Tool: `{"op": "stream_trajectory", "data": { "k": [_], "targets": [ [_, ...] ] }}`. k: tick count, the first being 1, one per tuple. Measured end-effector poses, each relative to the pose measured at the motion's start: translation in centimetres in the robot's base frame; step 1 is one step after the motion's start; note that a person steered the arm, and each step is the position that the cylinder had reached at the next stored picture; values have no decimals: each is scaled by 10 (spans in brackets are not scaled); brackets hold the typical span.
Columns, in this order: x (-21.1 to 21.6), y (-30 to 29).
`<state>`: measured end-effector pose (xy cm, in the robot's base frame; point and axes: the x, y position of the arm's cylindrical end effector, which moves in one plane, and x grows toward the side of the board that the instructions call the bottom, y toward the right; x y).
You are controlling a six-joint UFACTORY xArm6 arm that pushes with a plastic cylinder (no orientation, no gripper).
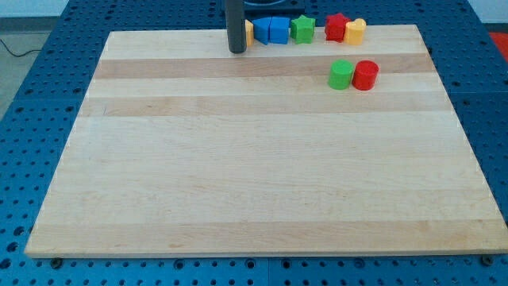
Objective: Place green circle left side of yellow hexagon
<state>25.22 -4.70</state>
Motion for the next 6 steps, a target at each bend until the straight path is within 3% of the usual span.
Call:
{"op": "stream_trajectory", "data": {
  "k": [1, 4, 5, 6],
  "targets": [
    [20, 41],
    [19, 257],
    [50, 301],
    [77, 300]
  ]
}}
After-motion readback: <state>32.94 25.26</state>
